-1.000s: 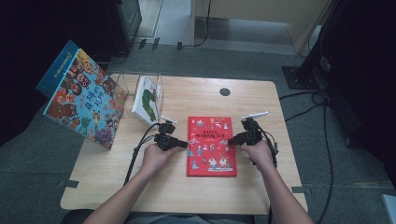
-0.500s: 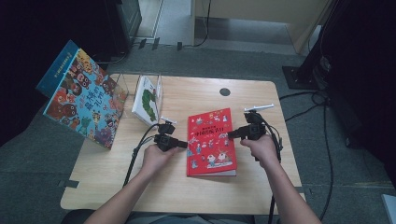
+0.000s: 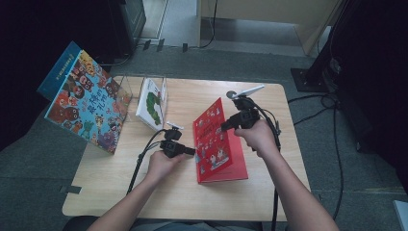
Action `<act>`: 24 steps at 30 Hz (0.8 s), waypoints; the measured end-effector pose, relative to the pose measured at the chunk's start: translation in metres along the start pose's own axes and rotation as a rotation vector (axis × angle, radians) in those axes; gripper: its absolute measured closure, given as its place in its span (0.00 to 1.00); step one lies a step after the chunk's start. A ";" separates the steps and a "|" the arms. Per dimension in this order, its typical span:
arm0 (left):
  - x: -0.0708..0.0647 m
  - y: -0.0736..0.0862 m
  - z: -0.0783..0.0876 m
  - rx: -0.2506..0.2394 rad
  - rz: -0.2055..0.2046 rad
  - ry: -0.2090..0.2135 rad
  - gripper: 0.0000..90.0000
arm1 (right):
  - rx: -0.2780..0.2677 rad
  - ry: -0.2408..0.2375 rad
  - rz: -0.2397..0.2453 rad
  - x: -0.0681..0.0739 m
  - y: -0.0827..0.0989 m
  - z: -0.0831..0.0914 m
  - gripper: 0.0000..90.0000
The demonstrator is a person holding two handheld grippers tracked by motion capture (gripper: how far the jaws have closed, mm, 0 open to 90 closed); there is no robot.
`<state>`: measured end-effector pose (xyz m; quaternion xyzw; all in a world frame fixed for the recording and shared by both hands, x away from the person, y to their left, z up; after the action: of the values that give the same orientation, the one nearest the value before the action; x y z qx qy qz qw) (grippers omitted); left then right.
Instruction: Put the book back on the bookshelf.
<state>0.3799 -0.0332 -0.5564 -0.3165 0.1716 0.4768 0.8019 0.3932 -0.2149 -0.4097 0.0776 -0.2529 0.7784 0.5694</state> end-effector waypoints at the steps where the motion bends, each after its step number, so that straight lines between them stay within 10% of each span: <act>1: 0.000 0.000 0.000 0.000 0.001 0.001 1.00 | 0.009 0.007 0.013 0.005 -0.003 -0.001 0.90; 13: 0.002 -0.002 0.005 -0.018 0.007 0.019 0.92 | 0.150 0.149 0.124 0.037 -0.027 -0.022 0.89; 24: 0.007 -0.008 0.019 -0.069 0.010 0.024 0.78 | 0.226 0.144 0.163 0.039 -0.026 -0.019 0.98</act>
<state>0.3897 -0.0186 -0.5440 -0.3487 0.1663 0.4826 0.7860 0.4073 -0.1668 -0.4018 0.0644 -0.1276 0.8489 0.5088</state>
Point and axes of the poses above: each handheld gripper's, and its own axes: z roughly backward along the jaws, y roughly out of its underside, x roughly to its left, the point moved 6 cm from there along -z, roughly forward along the jaws, and after that the axes turned 4 degrees about x, right-handed, at the moved point
